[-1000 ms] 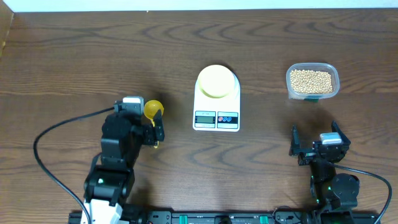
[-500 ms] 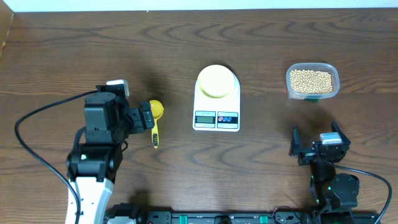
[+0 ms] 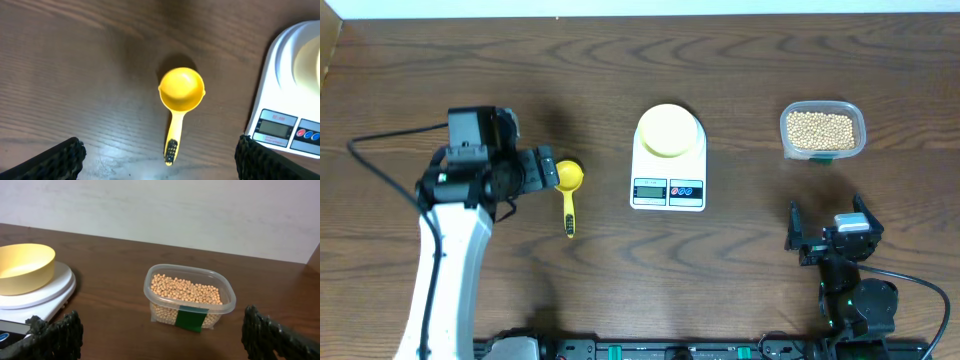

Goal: Scoop item into bowl and weigh 50g on scale
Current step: 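Move the left gripper down over the yellow scoop handle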

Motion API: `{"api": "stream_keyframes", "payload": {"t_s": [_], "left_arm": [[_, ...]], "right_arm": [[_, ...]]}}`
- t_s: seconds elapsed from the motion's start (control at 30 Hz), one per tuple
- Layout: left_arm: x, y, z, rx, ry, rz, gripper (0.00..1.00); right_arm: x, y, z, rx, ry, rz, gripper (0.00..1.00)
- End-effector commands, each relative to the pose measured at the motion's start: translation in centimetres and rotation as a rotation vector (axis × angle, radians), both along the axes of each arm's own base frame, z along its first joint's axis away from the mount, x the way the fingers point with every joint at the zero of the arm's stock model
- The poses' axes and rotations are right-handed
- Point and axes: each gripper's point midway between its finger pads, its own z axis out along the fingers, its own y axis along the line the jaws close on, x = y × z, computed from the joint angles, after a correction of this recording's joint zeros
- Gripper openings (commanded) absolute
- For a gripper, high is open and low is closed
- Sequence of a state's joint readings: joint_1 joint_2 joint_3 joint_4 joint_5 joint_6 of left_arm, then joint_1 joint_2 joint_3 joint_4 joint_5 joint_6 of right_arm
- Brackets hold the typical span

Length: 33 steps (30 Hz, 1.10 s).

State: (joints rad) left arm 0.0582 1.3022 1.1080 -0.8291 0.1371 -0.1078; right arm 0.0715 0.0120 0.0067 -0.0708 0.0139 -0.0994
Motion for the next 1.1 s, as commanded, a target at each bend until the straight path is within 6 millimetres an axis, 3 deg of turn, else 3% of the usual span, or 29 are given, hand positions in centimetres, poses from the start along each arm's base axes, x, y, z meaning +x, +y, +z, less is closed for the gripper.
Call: {"api": "stream_keyframes", "payload": {"t_s": [0.0,0.4,0.6,1.07], "left_arm": [[1.2,0.1,-1.1,-0.016,0.054,0.003,0.98],[2.0,0.2,-9.0,-0.024,0.281,0.000,0.98],[3.1,0.3,-10.6,-0.022,0.281,-0.006,0.97],[3.4,0.9,-13.0,0.017,0.324,-0.017,0.98]], "right_arm": [[0.0,0.3,0.0,-0.006,0.000,0.013,0.99],[0.0,0.3,0.0,-0.006,0.000,0.013,0.99],[0.0,0.3,0.0,-0.006,0.000,0.013,0.99],[0.0,0.3,0.0,-0.006,0.000,0.013,0.99]]}}
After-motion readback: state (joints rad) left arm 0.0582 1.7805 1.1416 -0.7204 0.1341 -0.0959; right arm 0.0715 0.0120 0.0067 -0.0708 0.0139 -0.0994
